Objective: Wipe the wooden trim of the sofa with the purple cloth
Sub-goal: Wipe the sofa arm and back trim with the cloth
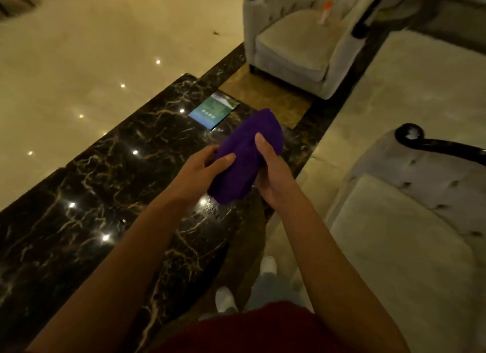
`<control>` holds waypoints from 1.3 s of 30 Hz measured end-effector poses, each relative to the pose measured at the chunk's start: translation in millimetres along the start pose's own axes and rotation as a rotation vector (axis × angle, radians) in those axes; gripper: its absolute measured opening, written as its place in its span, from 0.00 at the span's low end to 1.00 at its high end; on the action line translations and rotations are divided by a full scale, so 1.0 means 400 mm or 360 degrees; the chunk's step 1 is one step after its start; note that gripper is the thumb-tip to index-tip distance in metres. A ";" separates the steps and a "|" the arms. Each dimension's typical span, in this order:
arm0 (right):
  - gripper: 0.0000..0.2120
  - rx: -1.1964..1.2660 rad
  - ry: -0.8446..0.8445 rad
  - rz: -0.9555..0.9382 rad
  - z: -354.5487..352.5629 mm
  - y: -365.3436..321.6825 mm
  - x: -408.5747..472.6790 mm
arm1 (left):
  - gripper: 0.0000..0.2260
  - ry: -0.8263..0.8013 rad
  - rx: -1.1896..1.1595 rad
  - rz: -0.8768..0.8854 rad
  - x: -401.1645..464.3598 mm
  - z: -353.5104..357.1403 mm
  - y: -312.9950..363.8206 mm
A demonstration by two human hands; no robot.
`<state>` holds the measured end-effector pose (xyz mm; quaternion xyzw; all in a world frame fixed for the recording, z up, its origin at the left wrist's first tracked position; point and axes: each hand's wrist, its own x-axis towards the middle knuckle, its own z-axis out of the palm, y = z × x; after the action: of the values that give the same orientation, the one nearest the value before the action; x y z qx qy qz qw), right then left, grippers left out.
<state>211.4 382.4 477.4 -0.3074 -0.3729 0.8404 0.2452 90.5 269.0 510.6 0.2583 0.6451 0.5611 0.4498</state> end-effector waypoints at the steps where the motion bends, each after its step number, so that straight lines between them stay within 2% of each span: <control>1: 0.53 0.0039 0.0000 -0.0016 -0.028 -0.010 -0.013 | 0.07 -0.0059 -0.0135 -0.0032 0.010 0.033 -0.002; 3: 0.50 0.0155 0.0002 -0.0081 -0.094 -0.024 -0.039 | 0.09 -0.0174 -0.0358 -0.0111 0.034 0.107 -0.006; 6: 0.33 0.0304 0.0061 -0.0190 -0.198 -0.055 -0.079 | 0.10 -0.0333 -0.0515 -0.0215 0.084 0.233 -0.015; 7: 0.31 0.0354 0.0114 -0.0214 -0.231 -0.068 -0.088 | 0.11 -0.0405 -0.0523 -0.0249 0.103 0.272 -0.019; 10: 0.32 0.0444 0.0373 -0.0246 -0.321 -0.124 -0.092 | 0.11 -0.0612 -0.0360 -0.0324 0.165 0.382 -0.032; 14: 0.26 0.0320 0.0668 -0.0307 -0.445 -0.215 -0.056 | 0.14 -0.0725 -0.0084 -0.0380 0.270 0.513 -0.031; 18: 0.27 0.0367 0.0795 -0.0315 -0.546 -0.288 -0.001 | 0.12 -0.0780 0.0334 -0.0291 0.375 0.606 -0.005; 21: 0.29 0.0345 0.0835 -0.0327 -0.613 -0.335 0.029 | 0.10 -0.0788 0.0477 -0.0195 0.430 0.672 -0.002; 24: 0.19 0.0266 0.0896 -0.0327 -0.675 -0.367 0.043 | 0.11 -0.0779 0.0523 -0.0194 0.475 0.747 -0.015; 27: 0.10 0.0276 0.1030 -0.0359 -0.739 -0.386 0.055 | 0.21 -0.0734 0.0489 -0.0141 0.527 0.817 -0.027; 29: 0.12 0.0276 0.1124 -0.0368 -0.781 -0.393 0.067 | 0.28 -0.0793 0.0454 -0.0123 0.571 0.863 -0.028; 31: 0.18 0.0275 0.1244 -0.0349 -0.820 -0.400 0.088 | 0.29 -0.0914 0.0497 -0.0066 0.624 0.913 -0.030; 37: 0.21 0.0300 0.1594 -0.0264 -0.920 -0.475 0.190 | 0.20 -0.1156 0.0677 0.0038 0.833 1.073 -0.035; 39: 0.19 0.0279 0.1710 -0.0296 -0.946 -0.513 0.228 | 0.19 -0.1232 0.0700 0.0046 0.903 1.117 -0.031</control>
<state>450.6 744.5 405.1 -0.6371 -0.1495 0.5682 0.4990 314.6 788.5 409.3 0.5478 0.5296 0.2789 0.5845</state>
